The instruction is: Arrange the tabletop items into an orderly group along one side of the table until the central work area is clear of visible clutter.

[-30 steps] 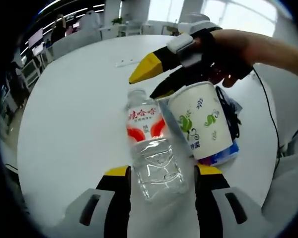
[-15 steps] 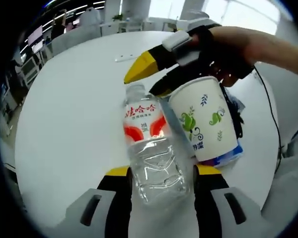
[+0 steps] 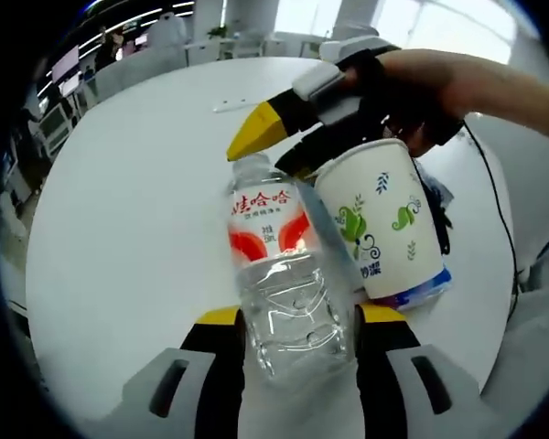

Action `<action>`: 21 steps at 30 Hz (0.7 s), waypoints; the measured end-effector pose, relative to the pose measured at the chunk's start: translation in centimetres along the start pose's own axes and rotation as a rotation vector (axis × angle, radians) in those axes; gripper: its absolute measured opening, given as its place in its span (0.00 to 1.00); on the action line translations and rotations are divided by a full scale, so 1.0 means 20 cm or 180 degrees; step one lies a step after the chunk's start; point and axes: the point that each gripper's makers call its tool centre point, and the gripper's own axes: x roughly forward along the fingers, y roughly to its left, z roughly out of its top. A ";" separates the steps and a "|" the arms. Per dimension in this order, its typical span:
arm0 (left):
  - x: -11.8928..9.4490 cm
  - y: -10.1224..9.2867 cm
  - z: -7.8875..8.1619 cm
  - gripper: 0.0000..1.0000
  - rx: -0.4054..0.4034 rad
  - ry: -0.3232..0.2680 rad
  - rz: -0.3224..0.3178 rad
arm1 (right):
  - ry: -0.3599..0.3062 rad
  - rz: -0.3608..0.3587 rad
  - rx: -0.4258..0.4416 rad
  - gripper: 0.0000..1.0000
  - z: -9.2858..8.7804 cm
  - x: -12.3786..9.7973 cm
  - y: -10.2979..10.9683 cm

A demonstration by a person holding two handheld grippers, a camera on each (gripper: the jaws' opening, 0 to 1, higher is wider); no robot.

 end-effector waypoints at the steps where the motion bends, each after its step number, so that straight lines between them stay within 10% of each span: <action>1: 0.00 0.00 0.00 0.45 0.0010 0.0001 -0.0001 | 0.0010 0.0006 -0.0002 0.31 0.00 0.00 0.00; 21: -0.01 -0.02 0.00 0.44 -0.0030 -0.0123 0.0002 | -0.0036 0.0012 0.0142 0.19 -0.02 0.03 0.01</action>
